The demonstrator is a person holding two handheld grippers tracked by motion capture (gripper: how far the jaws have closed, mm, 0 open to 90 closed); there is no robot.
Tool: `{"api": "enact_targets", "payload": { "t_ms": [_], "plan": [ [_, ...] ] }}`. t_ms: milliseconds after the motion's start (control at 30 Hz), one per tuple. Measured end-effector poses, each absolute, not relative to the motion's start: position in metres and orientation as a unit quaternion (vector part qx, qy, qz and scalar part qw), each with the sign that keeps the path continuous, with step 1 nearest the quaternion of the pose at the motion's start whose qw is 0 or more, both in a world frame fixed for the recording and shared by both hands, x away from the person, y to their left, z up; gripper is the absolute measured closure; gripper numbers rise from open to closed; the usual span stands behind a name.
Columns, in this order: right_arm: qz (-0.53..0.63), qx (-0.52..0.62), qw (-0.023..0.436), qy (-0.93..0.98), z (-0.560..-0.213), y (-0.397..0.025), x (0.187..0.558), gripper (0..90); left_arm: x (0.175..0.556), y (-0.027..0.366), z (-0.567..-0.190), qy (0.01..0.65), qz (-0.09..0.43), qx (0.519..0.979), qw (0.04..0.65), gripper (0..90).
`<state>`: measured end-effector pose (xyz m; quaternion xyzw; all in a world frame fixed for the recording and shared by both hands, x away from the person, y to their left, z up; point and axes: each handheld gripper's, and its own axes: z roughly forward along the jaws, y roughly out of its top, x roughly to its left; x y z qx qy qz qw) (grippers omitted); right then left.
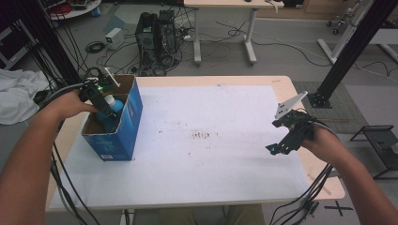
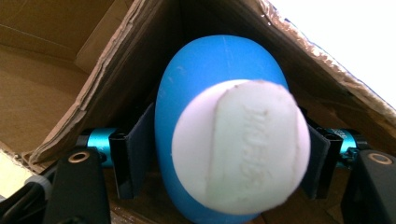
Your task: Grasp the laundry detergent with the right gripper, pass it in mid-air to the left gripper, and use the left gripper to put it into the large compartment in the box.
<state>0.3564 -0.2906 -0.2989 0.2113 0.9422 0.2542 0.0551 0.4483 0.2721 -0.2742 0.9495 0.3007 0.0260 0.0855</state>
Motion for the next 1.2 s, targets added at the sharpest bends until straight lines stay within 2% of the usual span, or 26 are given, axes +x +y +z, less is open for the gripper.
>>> {"api": "enact_targets", "payload": {
  "t_ms": [133, 167, 200, 233, 300, 367, 433, 1000, 1200],
  "plan": [
    [0.255, 0.206, 0.056, 0.943, -0.299, -0.290, 0.357, 2.0, 0.447, 0.273, -0.269, 0.305, 0.030, 0.947, 0.094, 31.1],
    [0.255, 0.210, 0.055, 0.942, -0.299, -0.290, 0.356, 2.0, 0.446, 0.274, -0.267, 0.304, 0.028, 0.948, 0.093, 30.1],
    [0.253, 0.209, 0.055, 0.943, -0.299, -0.290, 0.356, 2.0, 0.446, 0.275, -0.266, 0.307, 0.033, 0.946, 0.096, 24.6],
    [0.254, 0.210, 0.055, 0.943, -0.299, -0.290, 0.356, 2.0, 0.444, 0.274, -0.267, 0.323, 0.035, 0.939, 0.112, 24.1],
    [0.256, 0.210, 0.056, 0.942, -0.299, -0.291, 0.356, 2.0, 0.445, 0.276, -0.262, 0.306, 0.032, 0.946, 0.101, 24.1],
    [0.256, 0.211, 0.056, 0.942, -0.299, -0.291, 0.356, 2.0, 0.442, 0.275, -0.261, 0.316, 0.035, 0.942, 0.112, 24.1],
    [0.257, 0.209, 0.056, 0.942, -0.299, -0.291, 0.356, 2.0, 0.437, 0.272, -0.264, 0.353, 0.044, 0.923, 0.147, 24.1],
    [0.261, 0.211, 0.058, 0.940, -0.296, -0.290, 0.353, 2.0, 0.417, 0.268, -0.243, 0.328, 0.066, 0.930, 0.151, 24.1],
    [0.264, 0.208, 0.061, 0.940, -0.295, -0.292, 0.351, 2.0, 0.413, 0.266, -0.236, 0.339, 0.072, 0.925, 0.156, 24.1]
  ]
}}
